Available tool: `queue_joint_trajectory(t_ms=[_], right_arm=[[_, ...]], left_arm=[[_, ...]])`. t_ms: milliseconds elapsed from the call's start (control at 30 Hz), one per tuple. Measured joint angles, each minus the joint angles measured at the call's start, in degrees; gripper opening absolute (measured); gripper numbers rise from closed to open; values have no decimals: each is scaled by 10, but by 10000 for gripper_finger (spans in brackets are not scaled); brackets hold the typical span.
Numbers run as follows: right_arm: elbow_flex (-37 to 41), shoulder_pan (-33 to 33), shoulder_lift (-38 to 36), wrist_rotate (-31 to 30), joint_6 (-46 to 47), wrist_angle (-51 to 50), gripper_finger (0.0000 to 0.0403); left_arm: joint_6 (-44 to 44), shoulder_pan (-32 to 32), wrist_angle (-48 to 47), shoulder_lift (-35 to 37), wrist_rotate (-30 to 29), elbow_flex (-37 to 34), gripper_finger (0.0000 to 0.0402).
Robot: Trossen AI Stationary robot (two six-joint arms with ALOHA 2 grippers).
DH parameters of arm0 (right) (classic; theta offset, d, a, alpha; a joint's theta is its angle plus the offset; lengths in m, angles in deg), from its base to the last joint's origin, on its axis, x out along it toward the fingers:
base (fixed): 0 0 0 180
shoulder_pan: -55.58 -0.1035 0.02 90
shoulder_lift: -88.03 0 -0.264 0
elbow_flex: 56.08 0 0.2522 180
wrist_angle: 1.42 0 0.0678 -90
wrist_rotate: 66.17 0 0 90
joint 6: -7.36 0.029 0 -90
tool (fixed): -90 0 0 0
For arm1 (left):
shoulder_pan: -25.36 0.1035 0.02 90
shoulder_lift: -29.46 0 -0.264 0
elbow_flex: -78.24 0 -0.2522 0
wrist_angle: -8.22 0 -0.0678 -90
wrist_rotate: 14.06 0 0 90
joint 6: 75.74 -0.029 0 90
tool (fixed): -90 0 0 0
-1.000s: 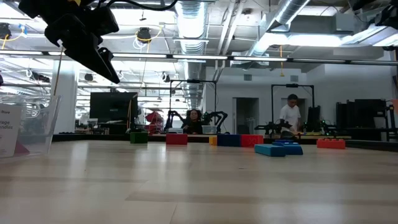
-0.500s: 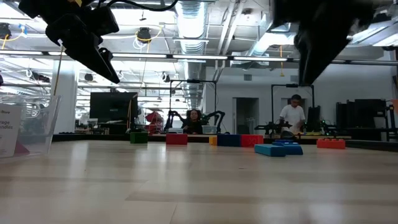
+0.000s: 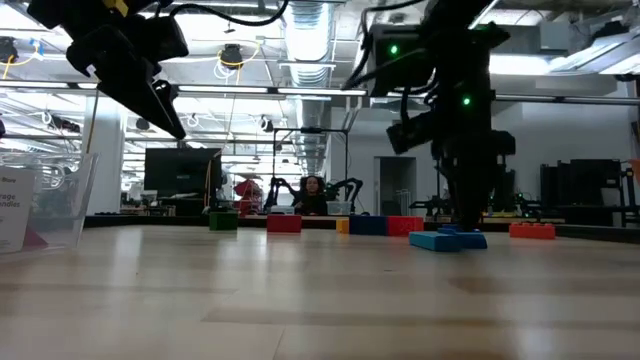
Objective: Sort blocks by size
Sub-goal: Put the small blue game piece into the transparent bin
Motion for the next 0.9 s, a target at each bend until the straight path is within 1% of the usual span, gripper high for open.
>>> queue_joint_trajectory(t_ms=[200,400,600,900], right_arm=[[0,16,2,20,32,5,261],[0,33,6,56,118,14,261],[0,36,7,58,175,30,261],[39,36,3,59,145,70,261]], left_arm=[[2,0,-7,0,0,0,235],[7,0,-7,0,0,0,235],[9,0,-11,0,0,0,235],[9,0,-24,0,0,0,235]])
